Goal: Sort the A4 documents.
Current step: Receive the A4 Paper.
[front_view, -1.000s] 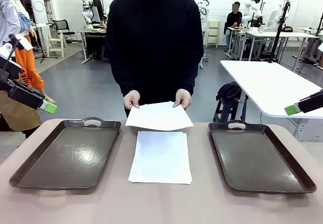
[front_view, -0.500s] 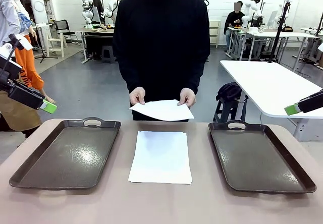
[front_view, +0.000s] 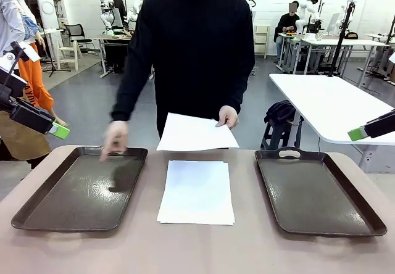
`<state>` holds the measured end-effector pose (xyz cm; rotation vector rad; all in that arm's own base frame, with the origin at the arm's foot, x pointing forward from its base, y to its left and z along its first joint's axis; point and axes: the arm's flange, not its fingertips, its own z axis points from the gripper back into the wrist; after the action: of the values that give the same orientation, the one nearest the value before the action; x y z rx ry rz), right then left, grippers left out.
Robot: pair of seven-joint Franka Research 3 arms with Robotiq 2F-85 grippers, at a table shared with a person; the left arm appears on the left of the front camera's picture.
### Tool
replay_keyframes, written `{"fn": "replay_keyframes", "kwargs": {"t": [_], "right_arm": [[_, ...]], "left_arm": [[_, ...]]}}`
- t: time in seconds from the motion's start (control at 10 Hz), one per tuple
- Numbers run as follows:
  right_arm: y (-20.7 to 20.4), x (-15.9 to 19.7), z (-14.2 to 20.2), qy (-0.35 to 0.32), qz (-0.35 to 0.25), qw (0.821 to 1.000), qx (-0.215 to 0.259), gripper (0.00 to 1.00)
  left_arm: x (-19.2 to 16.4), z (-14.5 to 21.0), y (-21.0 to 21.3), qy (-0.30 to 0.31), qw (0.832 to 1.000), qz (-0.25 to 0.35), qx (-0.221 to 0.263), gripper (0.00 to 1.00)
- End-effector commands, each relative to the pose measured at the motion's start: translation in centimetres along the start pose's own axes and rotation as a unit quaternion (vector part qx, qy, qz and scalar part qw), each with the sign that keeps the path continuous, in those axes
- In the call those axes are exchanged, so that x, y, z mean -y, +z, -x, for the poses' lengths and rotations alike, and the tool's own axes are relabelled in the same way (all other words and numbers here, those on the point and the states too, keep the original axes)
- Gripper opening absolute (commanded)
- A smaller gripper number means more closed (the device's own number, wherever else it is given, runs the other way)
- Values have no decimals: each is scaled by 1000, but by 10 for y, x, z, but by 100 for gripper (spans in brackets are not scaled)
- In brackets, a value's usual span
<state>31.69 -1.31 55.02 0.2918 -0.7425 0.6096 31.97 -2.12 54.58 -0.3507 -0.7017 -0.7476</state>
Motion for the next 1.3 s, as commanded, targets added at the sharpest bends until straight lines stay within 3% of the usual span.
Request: {"fn": "replay_keyframes", "kwargs": {"t": [0.0,0.9,1.2], "right_arm": [[-1,0,0,-3,1,1000,0,100],[-1,0,0,-3,1,1000,0,100],[-1,0,0,-3,1,1000,0,100]], "left_arm": [[1,-1,0,-2,1000,3,2,100],[0,0,0,0,1000,0,0,100],[-24,-9,-34,112,992,50,24,100]]}}
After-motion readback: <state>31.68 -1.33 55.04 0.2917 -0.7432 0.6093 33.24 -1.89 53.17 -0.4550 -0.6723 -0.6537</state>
